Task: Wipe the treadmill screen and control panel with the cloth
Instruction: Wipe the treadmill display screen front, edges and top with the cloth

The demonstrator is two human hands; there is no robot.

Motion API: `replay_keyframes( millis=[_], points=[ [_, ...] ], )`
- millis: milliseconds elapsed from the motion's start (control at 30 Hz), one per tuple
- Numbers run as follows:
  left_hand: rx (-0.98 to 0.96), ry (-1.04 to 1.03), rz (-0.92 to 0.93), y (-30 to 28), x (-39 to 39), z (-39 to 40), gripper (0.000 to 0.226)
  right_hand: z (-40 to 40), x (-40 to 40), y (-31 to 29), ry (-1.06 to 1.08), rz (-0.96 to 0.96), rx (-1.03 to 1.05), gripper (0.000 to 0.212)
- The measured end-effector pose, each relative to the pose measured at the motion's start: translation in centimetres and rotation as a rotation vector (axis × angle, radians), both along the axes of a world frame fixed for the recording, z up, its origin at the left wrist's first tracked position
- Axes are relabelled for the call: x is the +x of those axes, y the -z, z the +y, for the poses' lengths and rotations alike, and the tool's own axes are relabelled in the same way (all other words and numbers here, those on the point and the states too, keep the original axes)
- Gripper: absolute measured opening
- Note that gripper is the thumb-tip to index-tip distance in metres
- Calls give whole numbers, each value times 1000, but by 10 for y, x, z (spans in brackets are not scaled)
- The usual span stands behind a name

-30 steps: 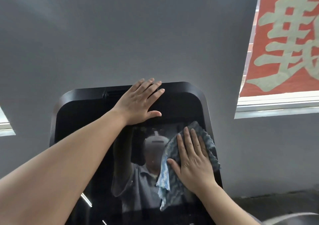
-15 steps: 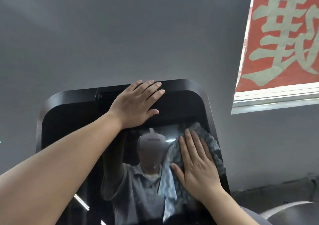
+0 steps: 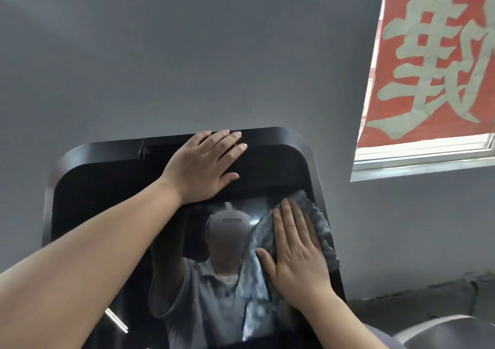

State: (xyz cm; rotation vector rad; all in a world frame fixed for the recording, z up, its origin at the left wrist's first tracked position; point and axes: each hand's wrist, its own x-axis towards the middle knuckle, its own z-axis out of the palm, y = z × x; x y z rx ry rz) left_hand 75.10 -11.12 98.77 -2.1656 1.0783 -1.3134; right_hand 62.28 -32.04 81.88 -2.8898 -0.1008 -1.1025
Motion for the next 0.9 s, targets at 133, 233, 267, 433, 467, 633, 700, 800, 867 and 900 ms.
replay_keyframes(
  millis=[133,233,267,433,467,633,700,800,867,900],
  points=[
    [-4,17,-23,1,-1,-2,58,4,38,-47,38,-25,41,82],
    [-11,19,-38,3,2,-1,58,4,-2,-1,3,8,59,82],
    [-10,25,-46,3,2,-1,58,3,-23,22,0,19,42,82],
    [35,152,-31,9,-14,-7,52,-10,-52,56,-28,48,-74,82],
    [32,175,-14,13,-20,-11,50,-10,-43,46,-27,44,-89,82],
    [8,213,128,36,-54,-32,54,-3,-9,3,4,51,-43,84],
    [-6,214,183,54,-67,-33,59,-1,-21,19,11,57,-1,84],
    [-38,219,233,92,-92,-24,63,-1,-62,63,3,97,3,83],
    [-21,214,260,117,-110,-14,63,-3,-85,87,-5,116,-29,82],
    [-5,204,276,129,-119,-9,64,-4,-92,93,-8,120,-41,82]
  ],
)
